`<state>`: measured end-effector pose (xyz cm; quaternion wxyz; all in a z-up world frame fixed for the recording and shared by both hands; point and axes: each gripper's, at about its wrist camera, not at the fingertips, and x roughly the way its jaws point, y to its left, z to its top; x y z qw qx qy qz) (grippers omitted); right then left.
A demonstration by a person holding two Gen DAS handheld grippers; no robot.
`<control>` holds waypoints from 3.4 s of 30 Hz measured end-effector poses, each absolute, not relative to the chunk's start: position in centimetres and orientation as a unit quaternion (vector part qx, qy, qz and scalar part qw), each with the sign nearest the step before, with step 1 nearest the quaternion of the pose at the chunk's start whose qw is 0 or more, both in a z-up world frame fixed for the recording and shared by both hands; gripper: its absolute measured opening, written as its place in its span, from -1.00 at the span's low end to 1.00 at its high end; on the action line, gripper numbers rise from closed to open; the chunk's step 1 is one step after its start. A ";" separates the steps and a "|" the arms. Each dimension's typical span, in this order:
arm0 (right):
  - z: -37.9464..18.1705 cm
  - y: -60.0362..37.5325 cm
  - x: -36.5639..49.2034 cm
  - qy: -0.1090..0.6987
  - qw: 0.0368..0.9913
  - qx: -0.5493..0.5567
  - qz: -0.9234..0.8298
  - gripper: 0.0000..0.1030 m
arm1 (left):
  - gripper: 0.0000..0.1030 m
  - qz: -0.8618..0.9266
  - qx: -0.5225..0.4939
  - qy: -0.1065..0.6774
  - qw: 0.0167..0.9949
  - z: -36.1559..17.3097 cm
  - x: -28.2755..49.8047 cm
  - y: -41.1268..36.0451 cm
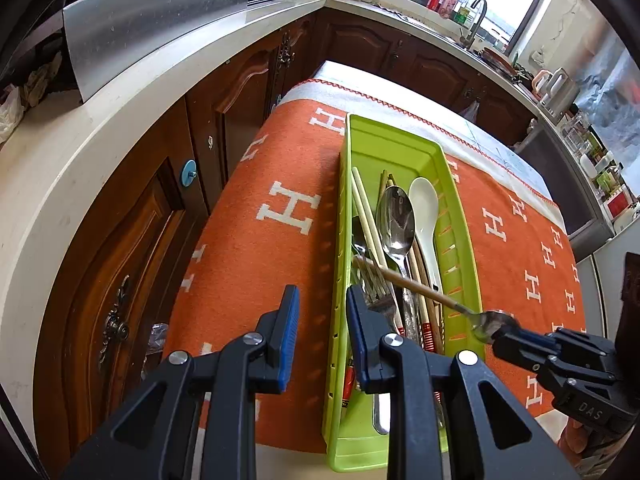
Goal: Organize utensils
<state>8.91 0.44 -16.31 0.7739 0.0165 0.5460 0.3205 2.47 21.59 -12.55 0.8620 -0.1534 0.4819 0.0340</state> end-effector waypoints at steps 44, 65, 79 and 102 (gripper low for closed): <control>-18.0 7.7 15.2 0.578 0.774 0.014 0.259 -0.87 | -0.55 0.042 -0.169 0.493 0.852 -13.5 2.4 23.0; -14.0 3.8 13.8 0.540 0.810 0.023 0.229 -0.30 | -0.18 0.039 -0.154 0.489 0.858 -12.5 2.4 21.9; -11.2 -3.5 8.9 0.497 0.850 -0.011 0.174 -0.22 | 0.62 0.025 -0.110 0.471 0.875 -9.2 1.4 17.2; 1.4 -17.2 1.6 0.396 0.912 0.026 0.102 0.58 | 0.98 -0.028 -0.021 0.408 0.912 0.3 0.8 1.2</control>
